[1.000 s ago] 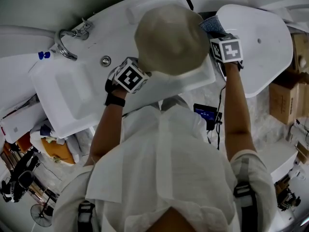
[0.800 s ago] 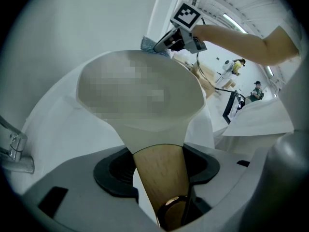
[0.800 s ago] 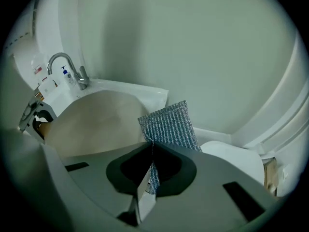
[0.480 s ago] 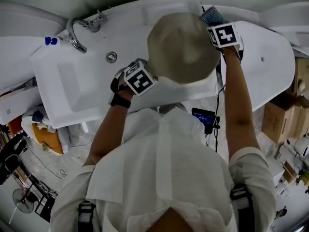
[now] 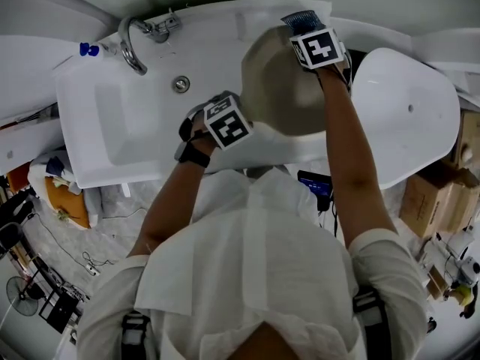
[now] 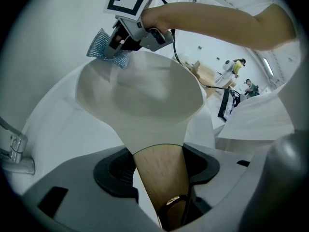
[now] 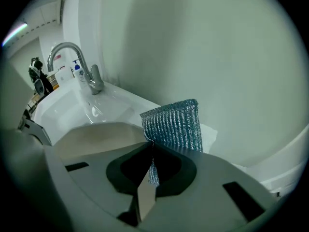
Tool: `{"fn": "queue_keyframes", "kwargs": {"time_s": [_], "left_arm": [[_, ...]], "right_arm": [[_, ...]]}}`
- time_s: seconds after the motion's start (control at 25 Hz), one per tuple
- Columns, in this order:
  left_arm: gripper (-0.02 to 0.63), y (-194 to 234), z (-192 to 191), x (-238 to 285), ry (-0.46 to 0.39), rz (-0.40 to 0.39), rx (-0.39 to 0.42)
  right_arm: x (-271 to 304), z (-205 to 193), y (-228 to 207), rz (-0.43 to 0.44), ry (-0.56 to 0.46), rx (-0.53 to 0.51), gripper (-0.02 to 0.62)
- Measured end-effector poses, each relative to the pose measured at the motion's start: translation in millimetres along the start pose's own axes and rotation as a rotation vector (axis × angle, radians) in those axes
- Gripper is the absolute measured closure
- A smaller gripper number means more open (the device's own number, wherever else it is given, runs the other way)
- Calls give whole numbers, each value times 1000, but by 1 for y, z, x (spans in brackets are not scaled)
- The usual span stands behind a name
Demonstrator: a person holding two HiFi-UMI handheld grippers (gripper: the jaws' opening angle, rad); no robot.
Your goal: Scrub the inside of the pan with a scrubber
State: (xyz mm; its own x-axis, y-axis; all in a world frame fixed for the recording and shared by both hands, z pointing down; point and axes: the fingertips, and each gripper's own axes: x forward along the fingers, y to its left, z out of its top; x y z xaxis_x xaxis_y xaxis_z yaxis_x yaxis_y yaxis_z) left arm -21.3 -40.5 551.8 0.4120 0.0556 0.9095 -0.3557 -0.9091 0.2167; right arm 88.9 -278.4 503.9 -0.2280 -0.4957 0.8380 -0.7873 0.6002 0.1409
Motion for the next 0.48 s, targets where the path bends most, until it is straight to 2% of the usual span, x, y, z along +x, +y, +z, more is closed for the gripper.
{"fn": "queue_keyframes", "kwargs": {"time_s": [0.2,0.32,0.48], "left_arm": [[332,2,0,0,2,-5,9],[331,2,1,0,-2,-4,9],[331,5,2,0,-6,-2,9]], "right_arm": [[8,25,53,121,-120,27,578],[7,26,76,172,-142,72,578],[0,23,110,320,-190,127,578]]}}
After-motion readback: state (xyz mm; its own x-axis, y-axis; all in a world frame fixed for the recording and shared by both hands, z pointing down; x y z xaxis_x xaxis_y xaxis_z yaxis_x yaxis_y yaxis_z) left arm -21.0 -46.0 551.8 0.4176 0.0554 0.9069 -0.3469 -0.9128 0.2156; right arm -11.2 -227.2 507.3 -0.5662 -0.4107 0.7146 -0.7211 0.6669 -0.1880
